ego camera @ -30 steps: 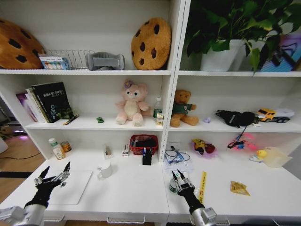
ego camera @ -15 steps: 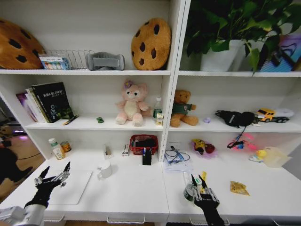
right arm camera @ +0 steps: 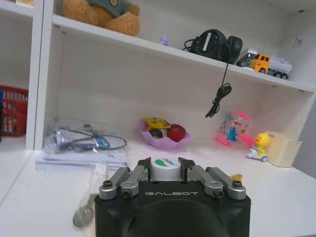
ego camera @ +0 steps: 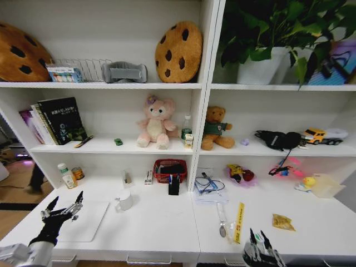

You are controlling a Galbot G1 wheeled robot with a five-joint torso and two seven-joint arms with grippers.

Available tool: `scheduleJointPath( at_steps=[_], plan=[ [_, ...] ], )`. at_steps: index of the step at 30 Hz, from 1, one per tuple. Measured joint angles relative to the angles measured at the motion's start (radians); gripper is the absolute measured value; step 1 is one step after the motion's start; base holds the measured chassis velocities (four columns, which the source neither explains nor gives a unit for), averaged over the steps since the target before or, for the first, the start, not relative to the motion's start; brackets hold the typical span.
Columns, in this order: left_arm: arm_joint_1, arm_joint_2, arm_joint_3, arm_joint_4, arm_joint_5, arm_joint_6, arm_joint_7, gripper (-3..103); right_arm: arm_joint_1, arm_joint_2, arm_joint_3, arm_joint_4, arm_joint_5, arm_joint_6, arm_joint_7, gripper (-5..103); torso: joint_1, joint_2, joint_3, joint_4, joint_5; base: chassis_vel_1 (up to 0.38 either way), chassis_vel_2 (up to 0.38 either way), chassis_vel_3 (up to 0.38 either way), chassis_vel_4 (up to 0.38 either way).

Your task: Organize the objects on the table.

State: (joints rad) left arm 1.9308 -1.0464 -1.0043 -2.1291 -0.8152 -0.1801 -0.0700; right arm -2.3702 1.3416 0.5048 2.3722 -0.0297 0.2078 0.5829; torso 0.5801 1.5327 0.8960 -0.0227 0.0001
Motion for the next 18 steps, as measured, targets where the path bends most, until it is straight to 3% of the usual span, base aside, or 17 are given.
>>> scheduleJointPath(
  at_steps=[8,18],
  plan=[
    [0.000,0.000,0.000,0.000,0.000,0.000,0.000,100,-0.038,-0.002,0.010,-0.139,-0.002,0.080,0.011,29,0.000,0.000,0.000,0.0000,-0.0001,0.000,0.000,0.000,0.000],
    [0.000,0.000,0.000,0.000,0.000,0.000,0.000,100,0.156,-0.045,-0.019,-0.545,0.041,0.151,-0.043,29,0.000,0.000,0.000,0.0000,0.0000,0.000,0.000,0.000,0.000]
  ],
)
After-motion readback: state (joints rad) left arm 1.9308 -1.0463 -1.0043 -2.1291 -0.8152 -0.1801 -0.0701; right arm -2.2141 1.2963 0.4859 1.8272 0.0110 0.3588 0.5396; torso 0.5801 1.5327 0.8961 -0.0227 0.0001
